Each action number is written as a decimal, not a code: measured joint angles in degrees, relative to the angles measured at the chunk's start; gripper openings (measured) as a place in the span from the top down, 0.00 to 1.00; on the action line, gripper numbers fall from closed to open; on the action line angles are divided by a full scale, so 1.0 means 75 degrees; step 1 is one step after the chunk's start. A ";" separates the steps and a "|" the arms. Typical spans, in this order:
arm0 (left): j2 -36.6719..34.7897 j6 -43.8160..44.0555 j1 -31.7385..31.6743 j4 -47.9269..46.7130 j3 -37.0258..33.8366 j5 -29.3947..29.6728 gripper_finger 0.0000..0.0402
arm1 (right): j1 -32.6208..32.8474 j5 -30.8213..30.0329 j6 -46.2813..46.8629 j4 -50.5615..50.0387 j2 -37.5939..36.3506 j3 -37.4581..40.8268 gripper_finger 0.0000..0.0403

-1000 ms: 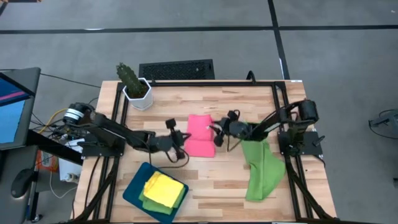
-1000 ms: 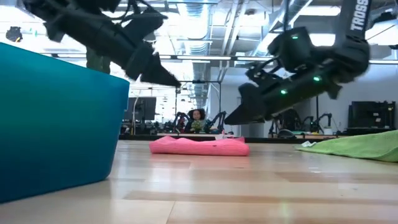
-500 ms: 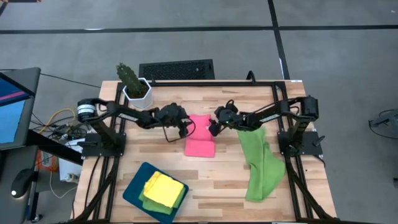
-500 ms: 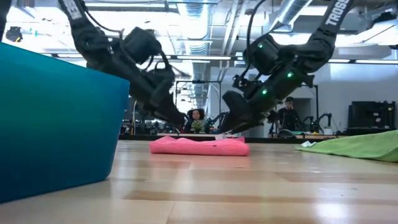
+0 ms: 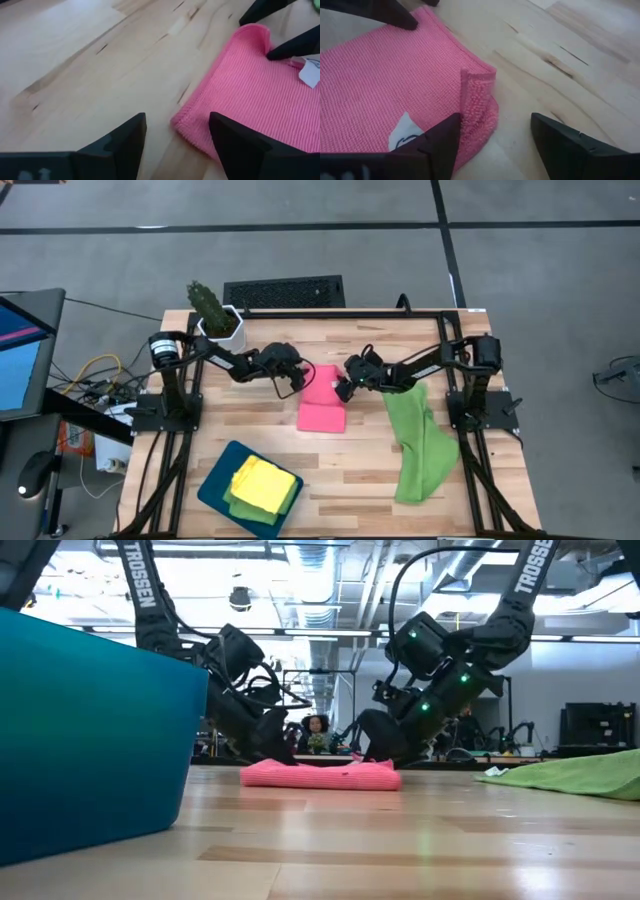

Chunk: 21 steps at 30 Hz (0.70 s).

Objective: Fold microfiber towels
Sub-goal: Fold the pink microfiber

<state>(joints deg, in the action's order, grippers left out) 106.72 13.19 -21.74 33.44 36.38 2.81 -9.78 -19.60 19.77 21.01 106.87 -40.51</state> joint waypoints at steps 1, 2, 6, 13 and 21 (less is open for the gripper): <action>0.0028 -0.0003 0.0026 0.0004 0.0003 -0.0009 0.47 | 0.0000 0.0004 -0.0003 -0.0013 0.0001 0.0000 0.34; 0.0075 0.0000 0.0051 0.0021 0.0001 0.0014 0.49 | 0.0000 0.0002 -0.0008 -0.0023 0.0002 0.0000 0.36; 0.0128 -0.0009 0.0106 0.0168 0.0000 0.0061 0.59 | -0.0004 0.0164 -0.0068 -0.0029 0.0003 0.0000 0.48; 0.0172 0.0017 0.0142 0.0421 0.0025 -0.0164 0.84 | 0.0002 0.0634 -0.0277 0.0048 0.0003 -0.0005 0.85; 0.0180 0.0095 0.0168 0.0393 0.0329 -0.1169 0.99 | 0.0141 0.0761 -0.0648 -0.0025 -0.0385 0.0047 0.95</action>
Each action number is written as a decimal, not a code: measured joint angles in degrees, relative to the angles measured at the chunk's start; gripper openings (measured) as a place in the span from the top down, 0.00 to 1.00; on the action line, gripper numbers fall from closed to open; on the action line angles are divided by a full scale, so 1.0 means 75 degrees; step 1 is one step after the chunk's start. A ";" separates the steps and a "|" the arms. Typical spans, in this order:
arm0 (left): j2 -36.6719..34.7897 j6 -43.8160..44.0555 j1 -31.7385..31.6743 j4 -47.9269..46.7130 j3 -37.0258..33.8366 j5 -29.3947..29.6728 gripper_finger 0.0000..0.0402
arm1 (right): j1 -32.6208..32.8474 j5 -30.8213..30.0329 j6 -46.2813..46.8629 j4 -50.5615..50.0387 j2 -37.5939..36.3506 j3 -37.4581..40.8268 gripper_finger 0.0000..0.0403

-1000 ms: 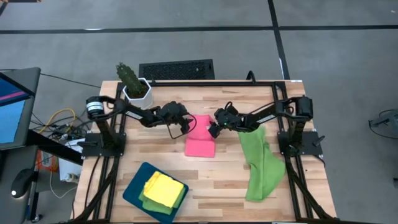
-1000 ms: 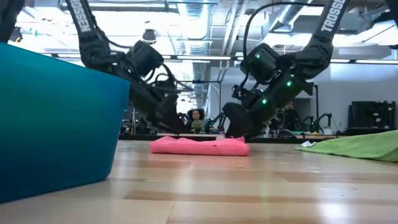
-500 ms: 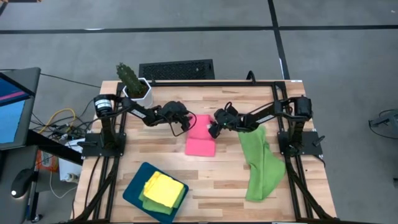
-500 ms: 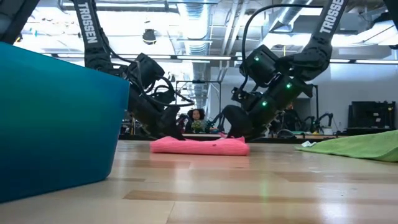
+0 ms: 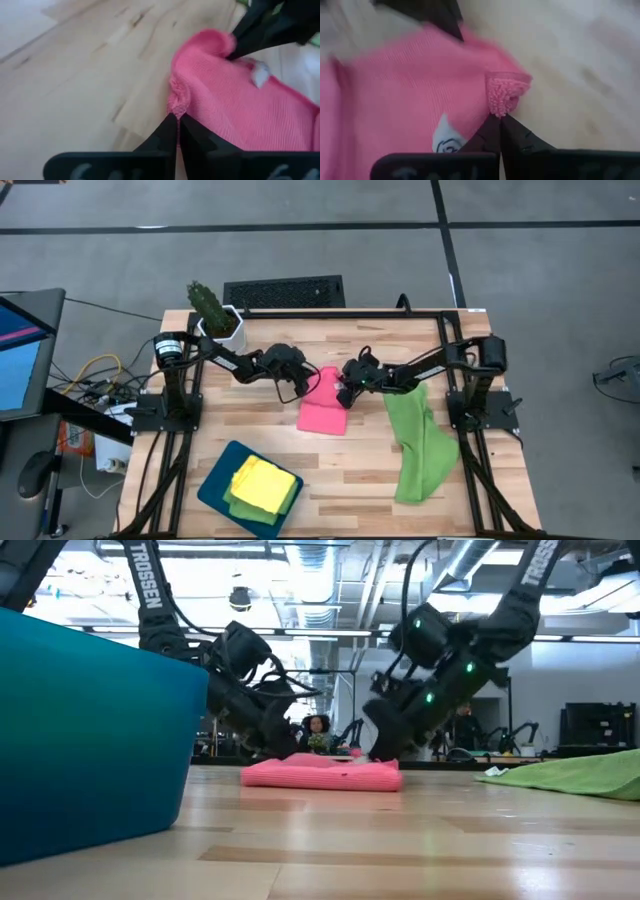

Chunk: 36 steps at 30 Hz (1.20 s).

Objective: Fold microfiber towels
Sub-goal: Fold the pink microfiber

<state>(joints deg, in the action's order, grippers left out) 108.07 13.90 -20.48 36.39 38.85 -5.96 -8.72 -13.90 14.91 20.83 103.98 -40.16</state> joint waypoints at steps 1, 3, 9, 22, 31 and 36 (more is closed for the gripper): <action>-0.0020 0.0039 0.0008 -0.0004 0.0014 0.0017 0.99 | 0.0031 -0.0030 -0.0035 -0.0007 -0.0143 -0.0004 0.95; -0.0127 0.0057 0.0006 -0.0021 0.0015 0.0060 0.99 | 0.0080 -0.0087 -0.0145 -0.0160 -0.0402 -0.0023 0.97; -0.0684 0.0056 0.0085 -0.0320 0.0021 0.0116 1.00 | 0.0360 -0.0184 -0.0260 -0.0508 -0.0950 -0.0016 0.98; -0.2073 -0.0672 0.1466 -0.2676 0.0027 0.1347 1.00 | 0.1857 -0.1216 -0.0660 -0.0513 -0.1095 -0.0023 0.97; -0.3201 -0.0960 0.2387 -0.3162 0.0027 0.2089 1.00 | 0.2980 -0.1765 -0.1054 -0.0505 -0.1095 -0.0023 0.96; -0.3062 -0.0841 0.3070 -0.3361 0.0030 0.2090 1.00 | 0.3296 -0.1809 -0.1052 -0.0529 -0.1095 -0.0023 0.96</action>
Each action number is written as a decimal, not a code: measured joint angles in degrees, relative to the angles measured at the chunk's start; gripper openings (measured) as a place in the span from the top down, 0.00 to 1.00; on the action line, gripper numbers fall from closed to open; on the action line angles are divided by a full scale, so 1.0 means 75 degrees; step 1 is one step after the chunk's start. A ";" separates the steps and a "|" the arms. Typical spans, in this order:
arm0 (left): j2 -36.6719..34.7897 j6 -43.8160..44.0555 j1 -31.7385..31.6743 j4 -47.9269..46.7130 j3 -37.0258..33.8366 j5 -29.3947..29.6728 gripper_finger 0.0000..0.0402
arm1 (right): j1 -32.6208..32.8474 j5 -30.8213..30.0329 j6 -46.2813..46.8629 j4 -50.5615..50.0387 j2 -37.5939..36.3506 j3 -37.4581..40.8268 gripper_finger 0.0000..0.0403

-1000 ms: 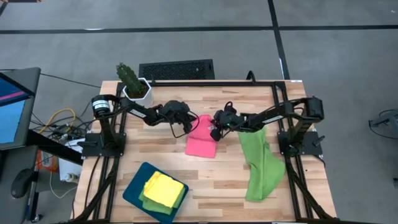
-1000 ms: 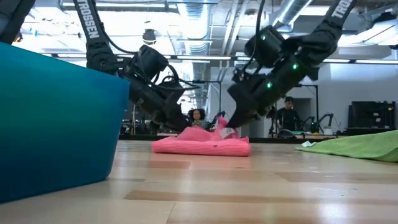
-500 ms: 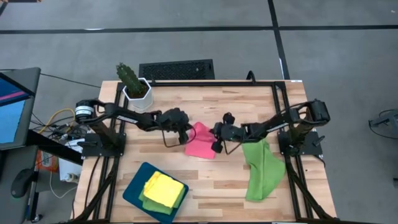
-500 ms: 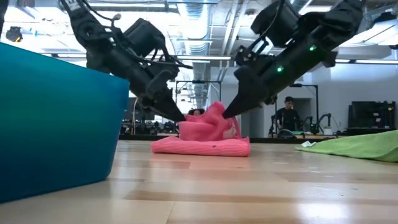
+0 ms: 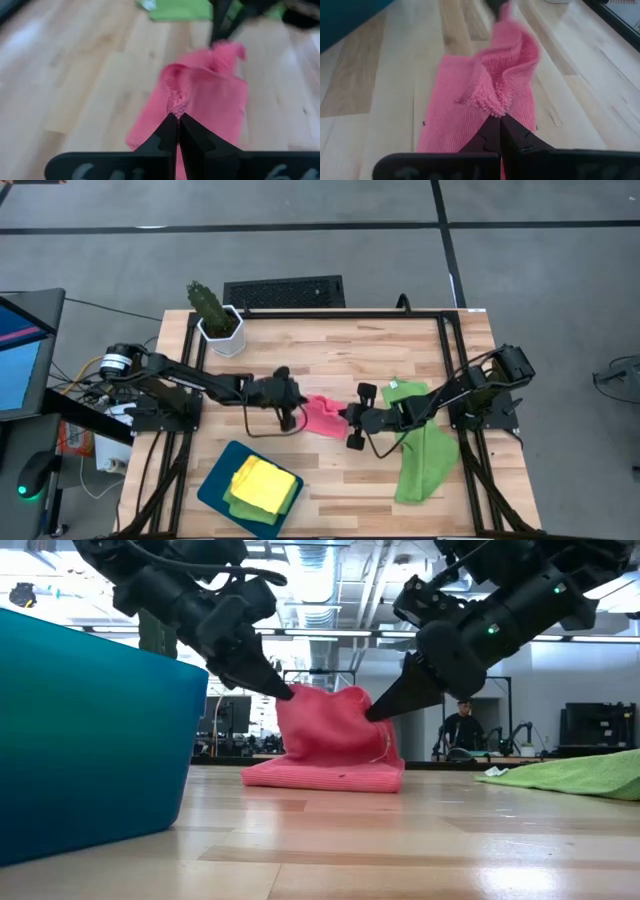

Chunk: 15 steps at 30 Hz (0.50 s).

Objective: Fold microfiber towels
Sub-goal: Fold the pink microfiber

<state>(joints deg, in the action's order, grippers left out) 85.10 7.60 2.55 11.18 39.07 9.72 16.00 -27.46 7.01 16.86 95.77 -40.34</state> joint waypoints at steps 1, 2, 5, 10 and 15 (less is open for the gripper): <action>0.0100 0.0000 0.0126 -0.0031 0.0000 0.0010 1.00 | 0.0026 -0.0003 0.0002 -0.0023 0.0000 0.0000 0.96; 0.0210 0.0003 0.0241 -0.0047 -0.0002 0.0067 1.00 | 0.0034 0.0006 0.0002 -0.0041 0.0000 0.0000 0.96; 0.0584 0.0031 0.0545 -0.0022 -0.0003 0.0545 1.00 | 0.0116 0.0038 0.0008 -0.0110 0.0000 0.0000 0.95; 0.0932 0.0150 0.0842 -0.0006 -0.0009 0.1029 1.00 | 0.0380 0.0076 0.0061 -0.0251 0.0026 0.0083 0.94; 0.0885 0.0150 0.1038 0.0080 -0.0003 0.1223 1.00 | 0.0619 0.0105 -0.0067 -0.0265 0.0029 0.0166 0.94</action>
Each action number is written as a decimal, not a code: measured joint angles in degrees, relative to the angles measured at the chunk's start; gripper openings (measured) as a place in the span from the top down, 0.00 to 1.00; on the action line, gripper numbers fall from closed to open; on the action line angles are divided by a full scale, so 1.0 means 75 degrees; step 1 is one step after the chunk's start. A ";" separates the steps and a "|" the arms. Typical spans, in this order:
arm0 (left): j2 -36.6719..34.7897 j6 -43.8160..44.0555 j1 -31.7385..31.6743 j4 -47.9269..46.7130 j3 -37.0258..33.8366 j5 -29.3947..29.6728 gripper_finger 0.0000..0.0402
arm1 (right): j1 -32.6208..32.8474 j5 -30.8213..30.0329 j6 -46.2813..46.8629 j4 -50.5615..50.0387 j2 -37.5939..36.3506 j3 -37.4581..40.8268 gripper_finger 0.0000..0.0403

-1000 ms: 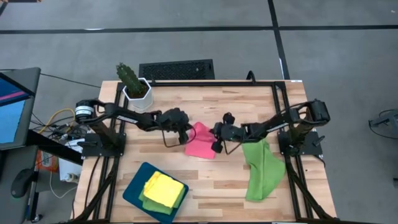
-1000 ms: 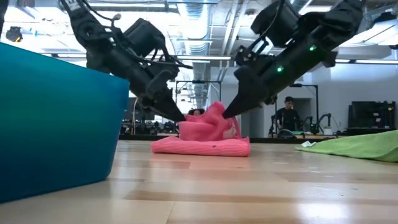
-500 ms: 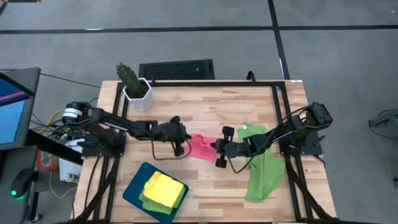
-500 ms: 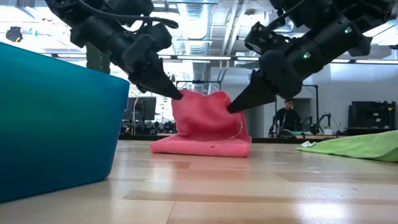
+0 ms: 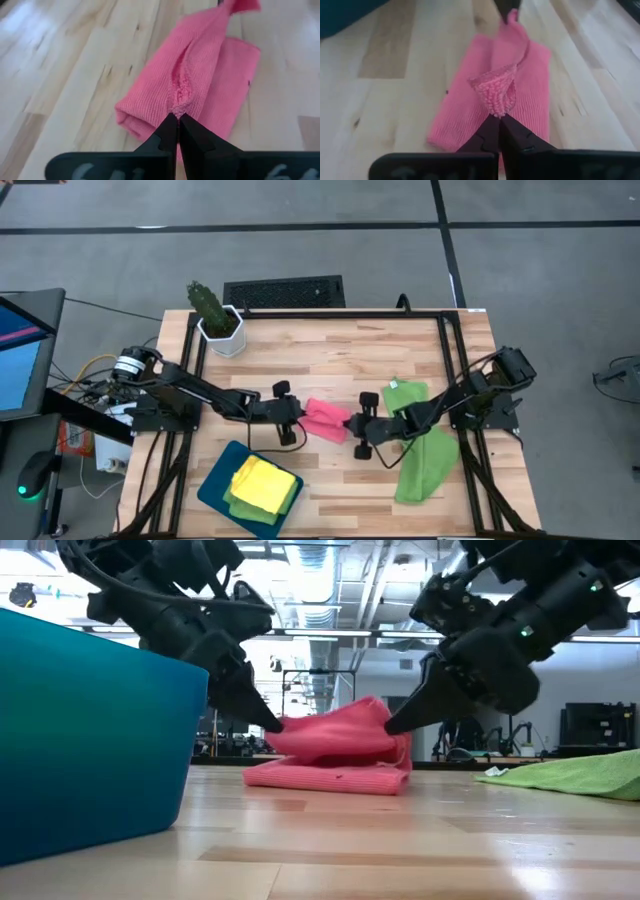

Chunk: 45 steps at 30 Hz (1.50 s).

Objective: Fold microfiber towels
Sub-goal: Fold the pink microfiber

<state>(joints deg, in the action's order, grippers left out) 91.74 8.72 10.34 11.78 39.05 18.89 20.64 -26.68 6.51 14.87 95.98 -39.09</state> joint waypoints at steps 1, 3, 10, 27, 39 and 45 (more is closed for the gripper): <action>-0.0005 -0.0009 0.0033 0.0060 0.0001 -0.0008 1.00 | 0.0047 0.0007 -0.0115 -0.0001 0.0000 0.0000 0.94; 0.0019 -0.0048 0.0075 0.0045 0.0003 -0.0090 1.00 | 0.0112 0.0092 -0.0357 0.0012 0.0000 0.0000 0.92; 0.0027 -0.0113 0.0089 0.0007 0.0003 -0.0125 1.00 | 0.0138 0.0951 -0.0534 0.0008 0.0000 0.0000 0.76; 0.0030 -0.0844 0.0548 -0.0037 0.0000 -0.0939 1.00 | -0.0273 0.1122 -0.0188 0.1457 0.0371 0.0009 0.55; 0.0033 -0.1153 0.0771 -0.0113 0.0000 -0.1004 1.00 | -0.0021 0.1101 0.0019 0.2356 0.1854 -0.0017 0.69; 0.0026 -0.1570 0.0834 -0.0357 0.0160 -0.1662 0.88 | -0.0014 0.1090 0.0092 0.2399 0.1985 -0.0035 0.71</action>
<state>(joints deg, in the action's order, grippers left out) 91.93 -3.05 16.59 9.10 40.25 6.42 20.53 -18.50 7.20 32.86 110.87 -39.35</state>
